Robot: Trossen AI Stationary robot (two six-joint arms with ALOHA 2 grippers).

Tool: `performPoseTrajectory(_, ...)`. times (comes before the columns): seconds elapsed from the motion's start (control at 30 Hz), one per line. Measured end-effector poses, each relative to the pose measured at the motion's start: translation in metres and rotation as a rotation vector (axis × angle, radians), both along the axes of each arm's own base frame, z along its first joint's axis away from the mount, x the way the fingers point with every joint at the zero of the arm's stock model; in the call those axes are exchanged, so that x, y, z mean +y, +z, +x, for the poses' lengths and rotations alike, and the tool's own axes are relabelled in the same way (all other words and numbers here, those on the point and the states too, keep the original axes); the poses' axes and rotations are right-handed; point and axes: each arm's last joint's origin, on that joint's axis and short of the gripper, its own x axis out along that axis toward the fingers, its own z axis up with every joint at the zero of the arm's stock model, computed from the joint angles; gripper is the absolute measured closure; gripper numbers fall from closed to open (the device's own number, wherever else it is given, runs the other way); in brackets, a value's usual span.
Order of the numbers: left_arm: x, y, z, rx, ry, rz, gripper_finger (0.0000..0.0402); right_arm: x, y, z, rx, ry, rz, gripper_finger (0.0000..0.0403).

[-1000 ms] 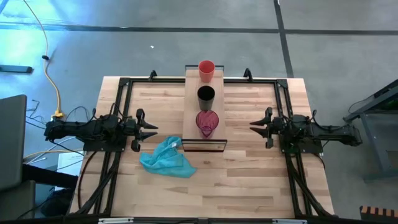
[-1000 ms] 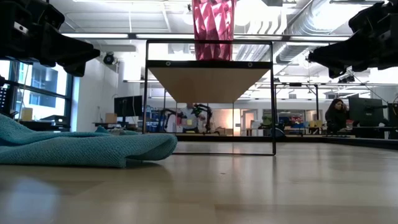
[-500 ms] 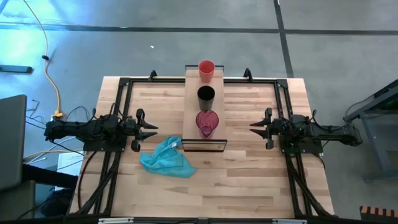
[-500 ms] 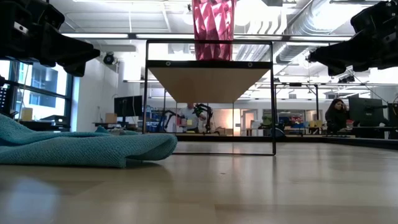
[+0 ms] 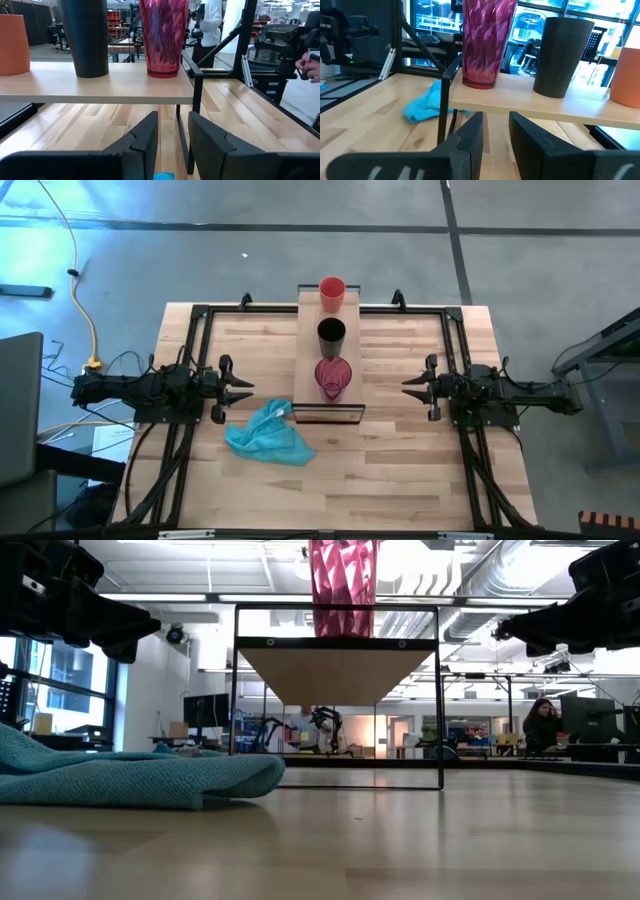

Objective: Stack small to large cups/mugs on shelf
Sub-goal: Return to Home Position

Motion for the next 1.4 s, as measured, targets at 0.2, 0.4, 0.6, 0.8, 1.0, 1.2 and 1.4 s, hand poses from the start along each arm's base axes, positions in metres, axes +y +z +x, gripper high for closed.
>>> performPoseTrajectory(0.2, 0.0000, 0.0000, 0.0000, 0.000, 0.000, 0.000, 0.0305, -0.0002, -0.0001, 0.0000, 0.001, -0.007, 0.005, 0.0318)
performPoseTrajectory(0.4, 0.0000, 0.0000, 0.0000, 0.000, 0.000, 0.000, 0.0305, -0.0003, -0.0002, 0.0000, 0.002, -0.010, 0.042, 0.0318)
performPoseTrajectory(0.6, 0.0000, 0.0000, 0.0000, 0.000, 0.000, 0.000, 0.0305, -0.0004, -0.0002, 0.0000, 0.002, -0.011, 0.050, 0.0318)
performPoseTrajectory(0.8, 0.0000, 0.0000, 0.0000, 0.000, 0.000, 0.000, 0.0305, -0.0004, -0.0002, 0.0000, 0.002, -0.011, 0.050, 0.0318)
performPoseTrajectory(1.0, 0.0000, 0.0000, 0.0000, 0.000, 0.000, 0.000, 0.0305, -0.0004, -0.0002, 0.0000, 0.002, -0.011, 0.050, 0.0318)
performPoseTrajectory(1.2, 0.0000, 0.0000, 0.0000, 0.000, 0.000, 0.000, 0.0305, -0.0004, -0.0002, 0.0000, 0.002, -0.011, 0.050, 0.0318)
performPoseTrajectory(1.4, 0.0000, 0.0000, 0.0000, 0.000, 0.000, 0.000, 0.0305, -0.0004, -0.0002, 0.0000, 0.002, -0.011, 0.050, 0.0318)
